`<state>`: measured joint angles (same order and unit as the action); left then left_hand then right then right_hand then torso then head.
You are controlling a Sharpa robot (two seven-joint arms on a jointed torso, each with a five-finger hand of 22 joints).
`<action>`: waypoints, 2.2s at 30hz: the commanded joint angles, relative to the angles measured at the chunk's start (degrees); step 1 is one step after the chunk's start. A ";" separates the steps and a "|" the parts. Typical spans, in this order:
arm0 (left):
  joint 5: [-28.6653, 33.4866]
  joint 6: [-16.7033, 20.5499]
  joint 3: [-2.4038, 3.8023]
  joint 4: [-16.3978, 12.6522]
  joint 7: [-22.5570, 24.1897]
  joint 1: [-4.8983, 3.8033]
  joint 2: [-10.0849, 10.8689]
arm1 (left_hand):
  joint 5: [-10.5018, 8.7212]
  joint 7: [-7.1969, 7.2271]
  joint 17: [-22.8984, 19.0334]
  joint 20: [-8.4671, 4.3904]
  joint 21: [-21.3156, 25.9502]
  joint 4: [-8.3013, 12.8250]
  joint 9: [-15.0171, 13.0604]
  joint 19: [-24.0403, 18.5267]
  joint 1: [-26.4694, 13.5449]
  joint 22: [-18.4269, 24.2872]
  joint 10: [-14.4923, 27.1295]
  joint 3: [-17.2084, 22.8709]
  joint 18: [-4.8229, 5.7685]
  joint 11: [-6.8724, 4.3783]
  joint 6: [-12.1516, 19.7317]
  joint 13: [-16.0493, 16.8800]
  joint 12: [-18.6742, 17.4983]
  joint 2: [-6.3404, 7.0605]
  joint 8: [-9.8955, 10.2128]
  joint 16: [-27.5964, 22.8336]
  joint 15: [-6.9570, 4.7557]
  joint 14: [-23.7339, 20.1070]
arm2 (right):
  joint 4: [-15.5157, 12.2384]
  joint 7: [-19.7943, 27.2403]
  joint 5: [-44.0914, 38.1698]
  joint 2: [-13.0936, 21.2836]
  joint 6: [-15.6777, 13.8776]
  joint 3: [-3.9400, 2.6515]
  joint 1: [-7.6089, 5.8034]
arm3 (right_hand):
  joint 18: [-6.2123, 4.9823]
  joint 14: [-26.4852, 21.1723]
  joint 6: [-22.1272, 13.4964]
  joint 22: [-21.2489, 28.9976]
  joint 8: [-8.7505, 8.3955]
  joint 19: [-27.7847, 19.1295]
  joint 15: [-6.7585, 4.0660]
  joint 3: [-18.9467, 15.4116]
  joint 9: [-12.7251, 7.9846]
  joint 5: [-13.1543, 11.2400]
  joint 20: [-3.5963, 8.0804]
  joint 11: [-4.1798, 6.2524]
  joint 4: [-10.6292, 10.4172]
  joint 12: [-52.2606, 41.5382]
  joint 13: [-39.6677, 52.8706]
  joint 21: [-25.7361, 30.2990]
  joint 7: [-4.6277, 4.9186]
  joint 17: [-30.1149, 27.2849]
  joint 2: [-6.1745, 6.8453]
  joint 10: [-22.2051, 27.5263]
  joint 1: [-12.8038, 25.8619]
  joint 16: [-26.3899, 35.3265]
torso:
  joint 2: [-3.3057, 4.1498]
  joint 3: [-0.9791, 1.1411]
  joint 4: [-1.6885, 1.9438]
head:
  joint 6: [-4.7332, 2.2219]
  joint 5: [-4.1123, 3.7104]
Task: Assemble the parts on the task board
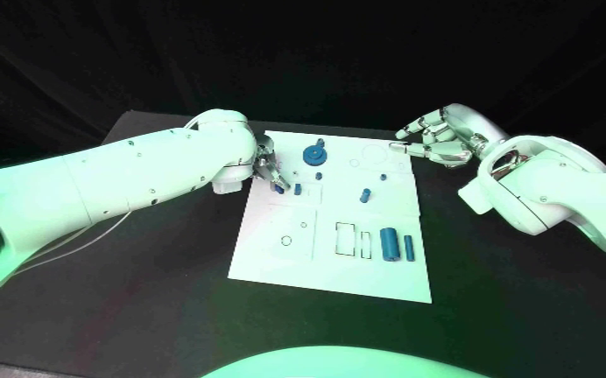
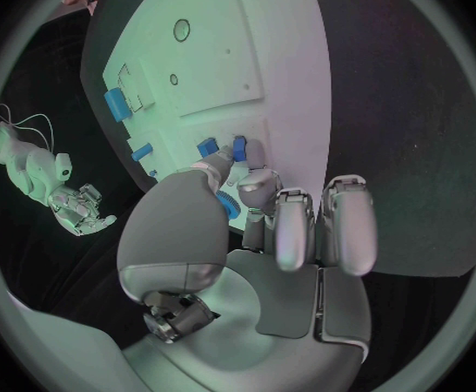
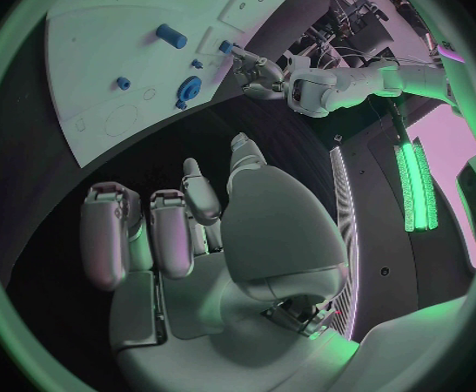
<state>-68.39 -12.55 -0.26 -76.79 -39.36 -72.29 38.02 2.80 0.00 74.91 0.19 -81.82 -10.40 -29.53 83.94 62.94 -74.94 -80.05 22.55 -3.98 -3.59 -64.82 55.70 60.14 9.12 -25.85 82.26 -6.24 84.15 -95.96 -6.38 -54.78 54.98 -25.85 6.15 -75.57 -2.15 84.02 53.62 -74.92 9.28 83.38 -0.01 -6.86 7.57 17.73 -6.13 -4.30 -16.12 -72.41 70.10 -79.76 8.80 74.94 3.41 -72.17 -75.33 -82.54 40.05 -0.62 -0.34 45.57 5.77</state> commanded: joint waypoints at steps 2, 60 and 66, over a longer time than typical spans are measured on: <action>0.02 -1.78 0.01 0.04 -0.42 -0.01 -0.24 | 0.13 -0.09 6.86 -0.37 -0.12 -0.08 0.16 0.88 -0.07 -1.58 -0.41 -0.68 1.01 -0.01 -0.46 -0.10 0.02 -0.53 -0.19 -0.08 -0.38 3.64 | -0.09 0.26 -0.27 0.03 0.54 0.01 0.04 | -0.65 2.96 0.35 -8.06 0.27 -0.13 -0.24 -0.29 0.09 0.27 0.18 0.27 0.02 0.08 -0.03 0.37 -0.10 2.83 -0.56 -0.04 0.00 0.12 | 0.00 -0.01 0.05 | 0.10 -0.12; 0.84 -0.29 -0.07 0.33 -1.57 0.00 -0.94 | 0.15 -0.37 6.89 -0.22 -0.05 -5.26 1.77 0.88 -0.84 -1.67 -0.12 -12.00 1.00 0.17 -0.52 0.07 -0.35 -2.51 -0.23 -0.10 -0.19 3.65 | -0.15 0.32 -0.27 0.19 0.47 0.01 0.03 | -0.69 2.91 0.35 -7.97 0.36 -0.18 -0.28 -0.68 0.14 0.34 0.23 0.30 -0.01 0.15 -0.14 0.56 -0.14 2.58 -0.64 0.01 0.07 0.33 | 0.02 0.01 0.01 | 0.01 -0.35; 0.83 -0.36 -0.07 0.61 -1.77 -0.01 -0.83 | 0.15 -0.37 6.89 -0.22 -0.05 -5.26 1.77 0.88 -0.84 -1.67 -0.12 -12.00 1.00 0.17 -0.52 0.07 -0.35 -2.51 -0.23 -0.10 -0.19 3.65 | -0.14 0.27 -0.27 0.19 0.49 0.01 0.03 | -0.69 2.91 0.35 -7.97 0.36 -0.18 -0.28 -0.68 0.14 0.34 0.23 0.30 -0.01 0.15 -0.14 0.56 -0.14 2.58 -0.64 0.01 0.07 0.33 | 0.00 -0.01 0.04 | -0.01 -0.39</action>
<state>-67.83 -12.97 -0.35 -76.19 -39.95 -72.28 37.21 2.79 -0.22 74.94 0.19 -81.81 -15.73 -27.85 83.94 62.04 -74.91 -79.84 10.97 -3.99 -3.39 -65.03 55.71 59.41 6.86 -25.85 82.26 -6.23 84.15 -96.06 -6.38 -54.78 55.19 -25.85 6.15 -75.58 -2.15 84.02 53.62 -74.92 9.28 83.38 -0.01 -7.19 7.64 17.73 -6.13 -4.30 -16.11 -72.41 70.02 -79.52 8.80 74.91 3.41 -72.17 -75.32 -82.54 40.05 -0.61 -0.31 45.58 5.41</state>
